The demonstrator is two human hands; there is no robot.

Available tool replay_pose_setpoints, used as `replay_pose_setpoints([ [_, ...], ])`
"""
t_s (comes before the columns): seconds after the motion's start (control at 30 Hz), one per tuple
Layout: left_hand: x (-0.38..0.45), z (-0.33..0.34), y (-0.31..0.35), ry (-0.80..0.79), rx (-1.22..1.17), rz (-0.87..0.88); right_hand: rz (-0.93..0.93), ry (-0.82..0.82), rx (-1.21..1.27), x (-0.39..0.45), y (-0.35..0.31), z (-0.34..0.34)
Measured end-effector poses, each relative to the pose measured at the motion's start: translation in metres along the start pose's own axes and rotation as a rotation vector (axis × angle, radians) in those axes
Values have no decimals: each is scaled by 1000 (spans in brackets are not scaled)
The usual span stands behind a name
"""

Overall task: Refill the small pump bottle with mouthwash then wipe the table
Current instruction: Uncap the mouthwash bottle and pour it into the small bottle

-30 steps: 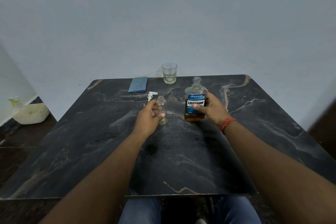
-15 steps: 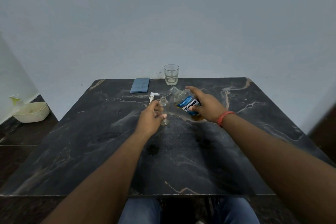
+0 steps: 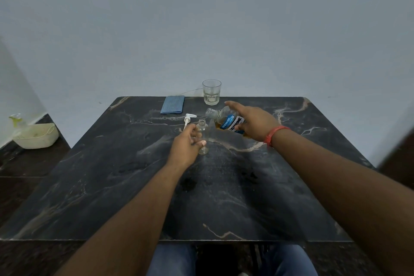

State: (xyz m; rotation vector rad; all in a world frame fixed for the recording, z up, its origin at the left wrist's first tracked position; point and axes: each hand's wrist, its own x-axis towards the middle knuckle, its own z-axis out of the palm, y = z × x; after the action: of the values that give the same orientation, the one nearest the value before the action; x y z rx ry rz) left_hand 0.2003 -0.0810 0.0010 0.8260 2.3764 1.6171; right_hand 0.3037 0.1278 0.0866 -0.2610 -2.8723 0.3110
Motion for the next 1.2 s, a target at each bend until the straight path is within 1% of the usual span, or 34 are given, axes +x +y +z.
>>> replay_pose_setpoints([
  [0.6,-1,-1,2,8,20,8,-83,7,-227,14,0,-2],
  [1.1,-1,-1,3,1,27,1,-113,2,-307,14,0,-11],
  [1.2,-1,-1,2,0,19,23,-126,2,-323,14,-1,-12],
])
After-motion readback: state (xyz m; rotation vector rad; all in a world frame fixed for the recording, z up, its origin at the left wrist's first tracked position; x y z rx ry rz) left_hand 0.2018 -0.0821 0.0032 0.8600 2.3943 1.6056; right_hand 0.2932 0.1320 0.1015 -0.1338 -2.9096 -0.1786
